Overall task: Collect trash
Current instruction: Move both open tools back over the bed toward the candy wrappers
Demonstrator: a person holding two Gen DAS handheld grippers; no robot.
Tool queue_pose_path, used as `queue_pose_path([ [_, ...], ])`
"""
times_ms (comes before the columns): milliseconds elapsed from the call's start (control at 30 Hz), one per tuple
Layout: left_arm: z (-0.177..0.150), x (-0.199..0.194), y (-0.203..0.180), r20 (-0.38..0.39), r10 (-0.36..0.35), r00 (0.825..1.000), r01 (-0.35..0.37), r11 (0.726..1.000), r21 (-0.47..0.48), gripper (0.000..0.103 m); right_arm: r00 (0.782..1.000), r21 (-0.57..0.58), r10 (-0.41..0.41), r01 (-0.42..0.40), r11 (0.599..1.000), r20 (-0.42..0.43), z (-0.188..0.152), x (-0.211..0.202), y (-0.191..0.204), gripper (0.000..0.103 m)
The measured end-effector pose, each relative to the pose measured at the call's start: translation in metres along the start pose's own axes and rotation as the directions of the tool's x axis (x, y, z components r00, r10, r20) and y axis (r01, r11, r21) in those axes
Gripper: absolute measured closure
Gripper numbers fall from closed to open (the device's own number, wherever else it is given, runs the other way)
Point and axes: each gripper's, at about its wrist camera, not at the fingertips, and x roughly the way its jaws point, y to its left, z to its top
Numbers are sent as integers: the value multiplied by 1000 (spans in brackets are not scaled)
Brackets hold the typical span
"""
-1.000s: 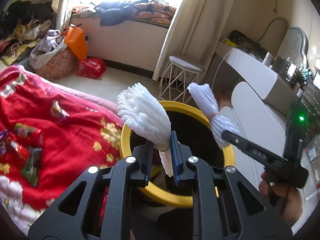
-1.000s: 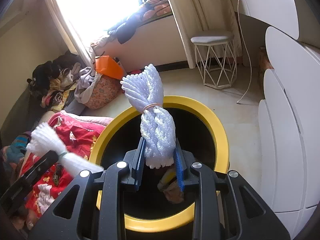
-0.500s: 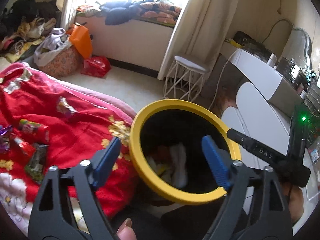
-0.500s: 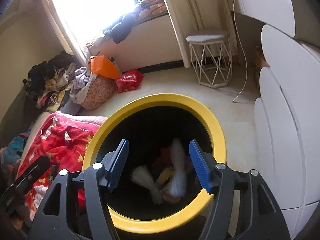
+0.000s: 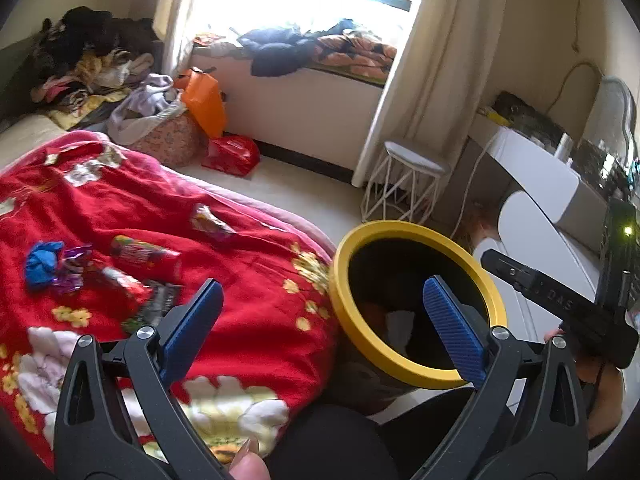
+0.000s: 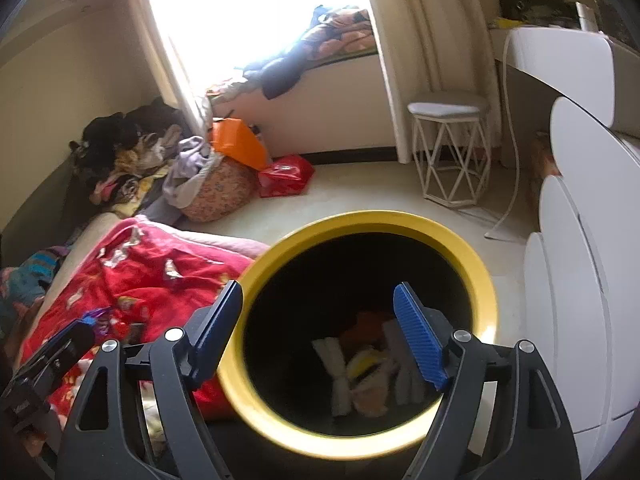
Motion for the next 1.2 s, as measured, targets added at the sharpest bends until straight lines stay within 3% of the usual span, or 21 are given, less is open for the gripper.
queue_pose_path([
  [467, 5, -45, 57, 70, 91, 993, -87, 995, -54, 11, 995, -118, 98, -99, 988, -11, -12, -7, 73, 25],
  [1200, 3, -91, 133, 140, 230, 963, -207, 965, -157, 11, 975, -246, 210, -223, 943, -78, -40, -1, 161, 25],
])
